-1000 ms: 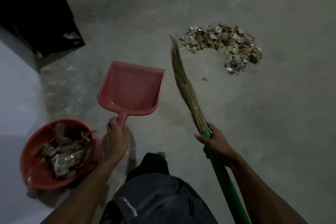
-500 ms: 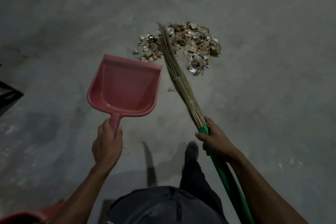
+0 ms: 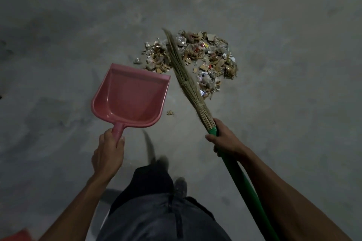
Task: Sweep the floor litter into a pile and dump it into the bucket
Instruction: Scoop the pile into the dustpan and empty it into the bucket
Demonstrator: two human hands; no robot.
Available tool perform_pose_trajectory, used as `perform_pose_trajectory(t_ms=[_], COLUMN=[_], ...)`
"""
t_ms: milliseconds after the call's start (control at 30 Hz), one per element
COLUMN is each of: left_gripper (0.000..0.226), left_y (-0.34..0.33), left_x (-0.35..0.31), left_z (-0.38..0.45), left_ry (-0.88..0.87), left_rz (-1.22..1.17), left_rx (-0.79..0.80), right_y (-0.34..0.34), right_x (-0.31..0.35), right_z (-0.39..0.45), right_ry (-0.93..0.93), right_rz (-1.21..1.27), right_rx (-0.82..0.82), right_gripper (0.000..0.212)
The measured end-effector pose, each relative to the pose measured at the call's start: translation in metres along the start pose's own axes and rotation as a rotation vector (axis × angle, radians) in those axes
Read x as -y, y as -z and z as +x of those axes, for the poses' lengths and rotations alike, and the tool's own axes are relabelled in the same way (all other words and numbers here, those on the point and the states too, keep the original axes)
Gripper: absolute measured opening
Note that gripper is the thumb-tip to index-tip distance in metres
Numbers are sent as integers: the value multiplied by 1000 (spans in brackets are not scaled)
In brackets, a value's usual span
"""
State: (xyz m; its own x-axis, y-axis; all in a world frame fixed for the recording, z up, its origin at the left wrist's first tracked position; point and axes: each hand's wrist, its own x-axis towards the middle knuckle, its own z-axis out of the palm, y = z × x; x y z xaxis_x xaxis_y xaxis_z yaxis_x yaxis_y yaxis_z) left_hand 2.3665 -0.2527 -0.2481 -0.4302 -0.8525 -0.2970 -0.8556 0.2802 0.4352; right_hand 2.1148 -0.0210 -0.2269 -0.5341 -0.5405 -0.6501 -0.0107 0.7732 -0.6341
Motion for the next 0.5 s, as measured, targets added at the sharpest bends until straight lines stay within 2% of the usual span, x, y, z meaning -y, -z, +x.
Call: perform_pose_trajectory(t_ms=[267,500], left_gripper=[31,37], left_y=[-38,-59], left_x=[-42,-71], left_z=[111,203], left_ry=[107,211], left_rz=[14,120], left_rx=[79,289], right_y=[37,43], right_x=[26,48], right_z=[123,214], right_ry=[-87,-177], right_rz=[-196,-421], right_rx=[127,277], right_gripper=[65,58])
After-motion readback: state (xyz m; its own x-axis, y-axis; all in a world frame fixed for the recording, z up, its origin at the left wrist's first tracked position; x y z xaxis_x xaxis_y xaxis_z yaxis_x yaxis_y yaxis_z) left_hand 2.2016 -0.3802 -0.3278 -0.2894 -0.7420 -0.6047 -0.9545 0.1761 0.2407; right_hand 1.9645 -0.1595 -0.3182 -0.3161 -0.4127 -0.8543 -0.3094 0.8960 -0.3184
